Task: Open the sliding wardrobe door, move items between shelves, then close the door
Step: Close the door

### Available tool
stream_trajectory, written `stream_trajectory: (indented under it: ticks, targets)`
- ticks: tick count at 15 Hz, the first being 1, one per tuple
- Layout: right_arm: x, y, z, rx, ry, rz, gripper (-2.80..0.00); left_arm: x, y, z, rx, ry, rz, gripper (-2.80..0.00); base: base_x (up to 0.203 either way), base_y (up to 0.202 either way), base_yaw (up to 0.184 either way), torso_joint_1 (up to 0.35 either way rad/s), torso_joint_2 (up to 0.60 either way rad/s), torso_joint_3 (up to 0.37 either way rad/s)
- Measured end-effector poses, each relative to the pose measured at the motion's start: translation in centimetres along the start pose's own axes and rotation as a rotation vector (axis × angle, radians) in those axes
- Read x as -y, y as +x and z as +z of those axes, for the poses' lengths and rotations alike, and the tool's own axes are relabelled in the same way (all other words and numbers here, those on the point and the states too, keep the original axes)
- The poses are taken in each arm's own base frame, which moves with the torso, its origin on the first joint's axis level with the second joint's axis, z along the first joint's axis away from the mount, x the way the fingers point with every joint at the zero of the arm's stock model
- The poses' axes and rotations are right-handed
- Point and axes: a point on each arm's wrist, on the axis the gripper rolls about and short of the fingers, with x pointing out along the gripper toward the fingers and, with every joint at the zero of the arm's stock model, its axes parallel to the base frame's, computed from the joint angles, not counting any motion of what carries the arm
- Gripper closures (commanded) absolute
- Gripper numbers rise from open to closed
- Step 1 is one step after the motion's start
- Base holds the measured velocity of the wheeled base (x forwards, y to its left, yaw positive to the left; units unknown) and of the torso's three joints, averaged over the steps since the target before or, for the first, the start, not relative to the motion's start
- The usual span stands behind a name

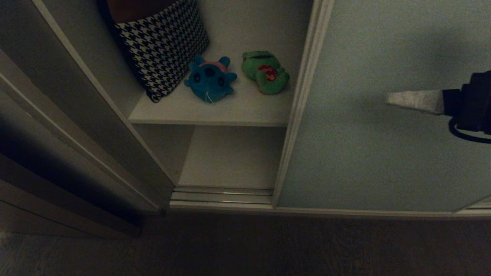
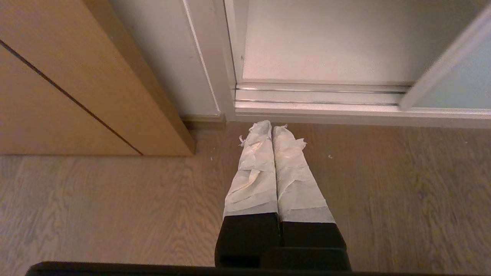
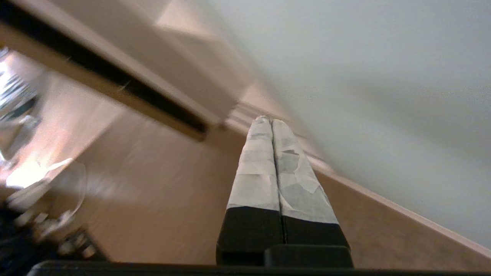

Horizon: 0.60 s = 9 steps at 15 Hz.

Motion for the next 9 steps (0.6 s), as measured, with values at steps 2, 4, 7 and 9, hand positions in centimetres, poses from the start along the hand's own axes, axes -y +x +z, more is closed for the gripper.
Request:
stream_trajectory:
  ticks: [2,4,7,9]
  targets:
    - [1.2,-2.0,0.1,0.025,0.003,-0.080,0.00,0.0,0.0,0.0,0.000,0.000,0.000,0.00,0.000,0.000,0.000,0.000,0.00,0.000]
    - [2.7,-4.0,0.1,0.057,0.011,-0.198,0.00,0.0,0.0,0.0,0.000,0.000,0.000,0.00,0.000,0.000,0.000,0.000,0.00,0.000]
    - [4.7,-7.5,-0.5,0.094,0.045,-0.439,0.00,0.0,0.0,0.0,0.000,0.000,0.000,0.00,0.000,0.000,0.000,0.000,0.00,0.000]
    - [5.5,-9.9,-1.5,0.105,0.068,-0.613,0.00,0.0,0.0,0.0,0.000,0.000,0.000,0.00,0.000,0.000,0.000,0.000,0.00,0.000]
